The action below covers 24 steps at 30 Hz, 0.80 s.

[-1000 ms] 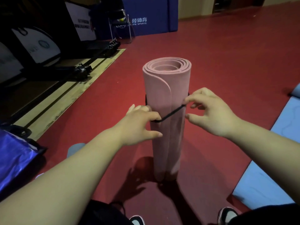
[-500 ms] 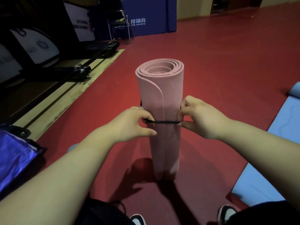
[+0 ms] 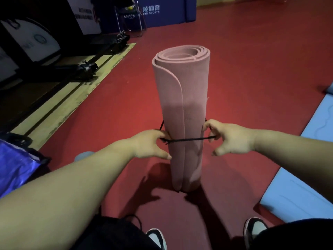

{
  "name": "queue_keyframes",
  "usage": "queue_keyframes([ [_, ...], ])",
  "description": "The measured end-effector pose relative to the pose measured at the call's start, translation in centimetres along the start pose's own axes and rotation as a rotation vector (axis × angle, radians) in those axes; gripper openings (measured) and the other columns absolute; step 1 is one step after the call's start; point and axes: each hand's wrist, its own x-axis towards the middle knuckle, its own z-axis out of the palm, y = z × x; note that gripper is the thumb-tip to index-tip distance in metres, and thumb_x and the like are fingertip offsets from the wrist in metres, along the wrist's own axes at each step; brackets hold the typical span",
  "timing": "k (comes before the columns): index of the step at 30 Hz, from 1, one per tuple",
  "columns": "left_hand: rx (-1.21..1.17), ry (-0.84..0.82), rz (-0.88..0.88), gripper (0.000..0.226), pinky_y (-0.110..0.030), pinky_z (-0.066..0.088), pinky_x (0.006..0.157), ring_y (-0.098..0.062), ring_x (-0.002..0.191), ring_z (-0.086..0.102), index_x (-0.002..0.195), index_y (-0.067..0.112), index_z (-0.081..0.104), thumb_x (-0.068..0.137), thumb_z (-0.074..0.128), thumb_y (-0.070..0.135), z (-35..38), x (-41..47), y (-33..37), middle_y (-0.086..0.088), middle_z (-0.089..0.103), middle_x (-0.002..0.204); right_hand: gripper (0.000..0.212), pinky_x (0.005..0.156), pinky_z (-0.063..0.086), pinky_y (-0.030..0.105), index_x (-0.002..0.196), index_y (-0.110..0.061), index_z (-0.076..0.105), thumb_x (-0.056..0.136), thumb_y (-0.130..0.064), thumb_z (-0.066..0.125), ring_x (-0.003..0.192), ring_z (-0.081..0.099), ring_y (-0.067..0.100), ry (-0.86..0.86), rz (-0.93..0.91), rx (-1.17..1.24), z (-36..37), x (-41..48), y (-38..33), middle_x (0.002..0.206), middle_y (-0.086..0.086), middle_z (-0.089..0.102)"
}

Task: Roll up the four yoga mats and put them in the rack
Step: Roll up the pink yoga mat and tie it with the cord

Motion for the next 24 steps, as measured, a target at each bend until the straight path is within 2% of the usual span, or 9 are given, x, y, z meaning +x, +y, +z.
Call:
queue_keyframes([
  [4, -0.050, 0.007, -0.015, 0.046, -0.020, 0.047, 0.092, -0.009, 0.100, 0.063, 0.110, 0.018, 0.072, 0.071, 0.092, 0.031, 1.1, 1.3, -0.9, 0.009, 0.069, 0.104, 0.081, 0.084, 0.052, 0.041, 0.125, -0.028, 0.039, 0.062, -0.026, 0.090, 0.096, 0.063, 0.026, -0.004, 0.027, 0.012, 1.2, 1.1, 1.1, 0.101, 0.002, 0.064],
  [6, -0.096, 0.087, -0.055, 0.038, -0.015, 0.046, 0.083, -0.009, 0.094, 0.065, 0.098, 0.021, 0.070, 0.070, 0.093, 0.031, 1.4, 1.9, -0.8, 0.010, 0.069, 0.094, 0.079, 0.075, 0.050, 0.032, 0.124, -0.022, 0.039, 0.065, -0.020, 0.091, 0.083, 0.061, 0.020, 0.040, 0.041, 0.044, 1.5, 1.4, 1.3, 0.100, 0.002, 0.064],
  [9, -0.234, 0.261, -0.098, 0.049, -0.025, 0.051, 0.081, -0.013, 0.086, 0.066, 0.094, 0.018, 0.058, 0.066, 0.096, 0.029, 2.1, 2.6, 0.7, 0.008, 0.066, 0.090, 0.073, 0.069, 0.049, 0.025, 0.116, -0.011, 0.039, 0.066, -0.013, 0.092, 0.076, 0.059, 0.014, 0.187, 0.084, 0.205, 2.3, 2.4, 1.0, 0.094, 0.000, 0.065],
  [12, -0.469, 0.373, -0.084, 0.076, -0.023, 0.056, 0.075, -0.005, 0.083, 0.061, 0.118, 0.013, 0.041, 0.065, 0.096, 0.014, 2.9, 3.2, 2.4, 0.003, 0.057, 0.101, 0.079, 0.083, 0.056, 0.050, 0.113, -0.009, 0.034, 0.061, -0.009, 0.094, 0.083, 0.065, 0.020, 0.288, 0.134, 0.437, 2.8, 3.2, 0.9, 0.092, 0.004, 0.069],
  [14, -0.552, 0.378, -0.117, 0.111, -0.012, 0.052, 0.070, -0.007, 0.093, 0.062, 0.146, 0.019, 0.021, 0.064, 0.096, 0.016, 3.1, 3.5, 2.5, -0.005, 0.044, 0.128, 0.085, 0.082, 0.055, 0.057, 0.118, -0.016, 0.033, 0.059, -0.009, 0.094, 0.085, 0.066, 0.024, 0.332, 0.172, 0.517, 2.9, 3.5, 1.1, 0.098, 0.007, 0.062],
  [16, -0.581, 0.340, -0.129, 0.137, -0.021, 0.055, 0.086, -0.019, 0.116, 0.062, 0.158, 0.031, 0.001, 0.061, 0.098, 0.021, 3.3, 3.7, 2.2, -0.003, 0.025, 0.150, 0.095, 0.084, 0.058, 0.056, 0.124, -0.027, 0.032, 0.052, -0.016, 0.094, 0.096, 0.070, 0.031, 0.361, 0.211, 0.547, 2.9, 3.6, 0.8, 0.115, 0.008, 0.052],
  [18, -0.613, 0.309, -0.074, 0.140, -0.032, 0.050, 0.104, -0.023, 0.137, 0.049, 0.160, 0.029, -0.010, 0.068, 0.093, 0.007, 3.5, 3.7, 2.2, 0.000, 0.019, 0.161, 0.100, 0.088, 0.059, 0.055, 0.126, -0.034, 0.032, 0.049, -0.017, 0.093, 0.103, 0.070, 0.032, 0.355, 0.206, 0.626, 3.1, 4.0, 0.6, 0.132, 0.008, 0.043],
  [21, -0.672, 0.282, -0.049, 0.134, -0.025, 0.048, 0.103, -0.025, 0.143, 0.042, 0.160, 0.023, -0.014, 0.074, 0.086, -0.003, 3.3, 4.1, 2.3, -0.003, 0.019, 0.166, 0.095, 0.087, 0.060, 0.043, 0.135, -0.027, 0.028, 0.067, 0.008, 0.085, 0.094, 0.067, 0.019, 0.323, 0.165, 0.750, 3.2, 4.6, -0.1, 0.128, 0.007, 0.054],
  [24, -0.590, 0.324, -0.083, 0.133, -0.026, 0.030, 0.119, -0.011, 0.147, 0.030, 0.161, 0.027, -0.013, 0.068, 0.082, 0.029, 2.5, 4.4, 1.8, 0.001, 0.021, 0.165, 0.095, 0.084, 0.061, 0.046, 0.135, -0.024, 0.028, 0.066, 0.011, 0.084, 0.090, 0.069, 0.019, 0.332, 0.153, 0.776, 3.4, 5.6, -0.6, 0.123, 0.009, 0.062],
])
